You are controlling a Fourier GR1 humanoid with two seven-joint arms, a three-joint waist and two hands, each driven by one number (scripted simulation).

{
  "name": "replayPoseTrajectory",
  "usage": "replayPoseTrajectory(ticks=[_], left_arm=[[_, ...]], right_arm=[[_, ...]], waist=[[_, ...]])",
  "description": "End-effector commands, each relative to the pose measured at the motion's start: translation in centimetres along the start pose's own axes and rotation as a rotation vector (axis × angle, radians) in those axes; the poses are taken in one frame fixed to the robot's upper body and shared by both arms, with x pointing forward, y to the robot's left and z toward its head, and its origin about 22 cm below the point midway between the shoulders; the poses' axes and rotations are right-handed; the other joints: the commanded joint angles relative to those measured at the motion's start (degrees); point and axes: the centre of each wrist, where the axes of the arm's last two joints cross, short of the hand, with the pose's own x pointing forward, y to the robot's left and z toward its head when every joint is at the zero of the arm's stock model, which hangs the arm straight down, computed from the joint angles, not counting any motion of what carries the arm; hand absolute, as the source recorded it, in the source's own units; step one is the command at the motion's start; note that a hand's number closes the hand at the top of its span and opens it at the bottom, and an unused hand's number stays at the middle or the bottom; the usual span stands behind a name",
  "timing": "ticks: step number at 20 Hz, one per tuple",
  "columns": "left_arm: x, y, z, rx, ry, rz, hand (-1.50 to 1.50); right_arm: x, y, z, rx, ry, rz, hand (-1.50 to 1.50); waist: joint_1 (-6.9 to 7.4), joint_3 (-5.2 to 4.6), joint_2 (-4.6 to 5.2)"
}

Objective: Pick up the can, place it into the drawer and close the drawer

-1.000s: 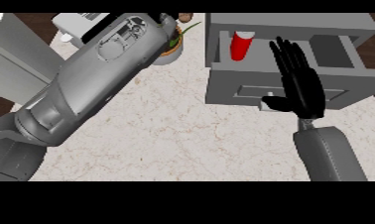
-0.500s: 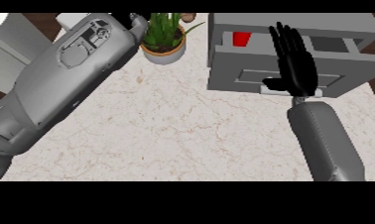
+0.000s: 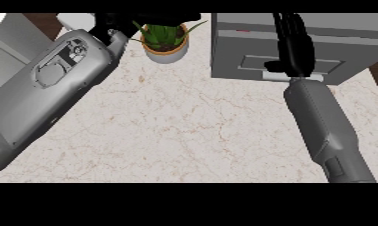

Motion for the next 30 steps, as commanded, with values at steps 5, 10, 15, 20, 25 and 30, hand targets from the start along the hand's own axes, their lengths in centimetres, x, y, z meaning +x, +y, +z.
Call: replayPoseTrajectory(ticks=[5, 10, 15, 20, 25, 30], left_arm=[[-0.8, 1.7, 0.9, -0.017, 0.010, 0.005, -1.50], [-3.6, 2.9, 3.1, -0.029, 0.002, 0.003, -1.50], [-3.4, 2.3, 3.3, -0.024, -0.004, -0.010, -1.50], [-4.0, 3.7, 4.2, -0.034, -0.002, -0.014, -1.50], [-4.2, 3.0, 4.5, -0.044, 0.000, -0.009, -1.50], [-4.6, 3.2, 4.7, -0.019, 0.002, -0.004, -1.50]], right_arm=[[2.3, 0.7, -2.8, -0.028, 0.009, -0.021, -1.50], [2.7, -1.2, -5.6, -0.039, 0.032, -0.020, -1.50], [1.4, -2.7, -7.2, -0.030, 0.030, -0.024, -1.50], [2.6, -1.9, -6.9, -0.041, 0.032, -0.048, -1.50], [4.9, -1.9, -7.4, -0.047, 0.036, -0.196, -1.50], [6.5, -2.6, -8.4, -0.078, 0.044, -0.407, -1.50]], waist=[[0.81, 0.75, 1.51], [2.38, 0.68, 1.52], [1.52, 0.78, 1.73], [2.02, 0.78, 1.65], [2.09, 0.88, 1.96], [1.53, 0.95, 1.48]])
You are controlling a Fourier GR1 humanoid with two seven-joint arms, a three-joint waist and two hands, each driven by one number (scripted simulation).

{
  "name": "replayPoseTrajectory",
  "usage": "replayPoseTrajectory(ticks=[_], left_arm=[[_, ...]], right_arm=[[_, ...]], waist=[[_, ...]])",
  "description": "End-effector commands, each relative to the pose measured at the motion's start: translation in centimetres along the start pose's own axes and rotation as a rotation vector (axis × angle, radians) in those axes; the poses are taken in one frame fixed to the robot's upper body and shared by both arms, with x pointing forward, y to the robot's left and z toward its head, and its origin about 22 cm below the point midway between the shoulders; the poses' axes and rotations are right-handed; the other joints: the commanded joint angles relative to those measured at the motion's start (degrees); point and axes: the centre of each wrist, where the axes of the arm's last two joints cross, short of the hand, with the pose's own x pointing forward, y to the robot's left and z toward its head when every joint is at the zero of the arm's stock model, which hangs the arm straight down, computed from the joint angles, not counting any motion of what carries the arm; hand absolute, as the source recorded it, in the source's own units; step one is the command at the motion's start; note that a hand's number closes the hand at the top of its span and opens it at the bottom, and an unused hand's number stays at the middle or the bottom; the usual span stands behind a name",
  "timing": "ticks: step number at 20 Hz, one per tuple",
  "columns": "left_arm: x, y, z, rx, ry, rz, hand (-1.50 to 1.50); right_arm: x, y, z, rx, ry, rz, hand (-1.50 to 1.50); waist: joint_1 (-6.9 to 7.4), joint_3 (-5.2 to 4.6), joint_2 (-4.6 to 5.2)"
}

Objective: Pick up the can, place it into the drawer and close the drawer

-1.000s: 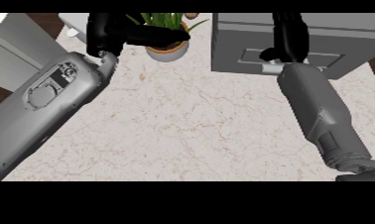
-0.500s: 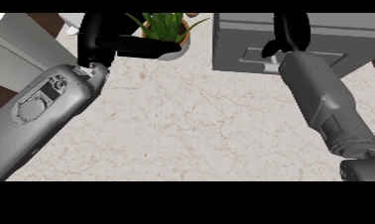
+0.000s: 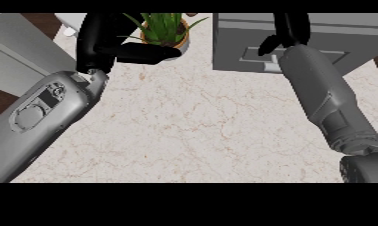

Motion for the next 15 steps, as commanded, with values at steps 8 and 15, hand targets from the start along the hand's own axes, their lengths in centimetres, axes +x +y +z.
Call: replayPoseTrajectory(ticks=[8, 15], left_arm=[[-1.7, 2.1, 0.8, 0.040, 0.004, -0.001, -1.50], [-3.3, 2.8, 2.5, 0.023, 0.016, -0.011, -1.50]], right_arm=[[4.6, -1.4, -2.9, -0.138, 0.069, -0.560, -1.50], [5.5, -1.7, -3.5, -0.129, 0.122, -0.694, -1.50]], waist=[[-0.19, -0.12, -0.96], [-0.06, -0.26, -0.81]])
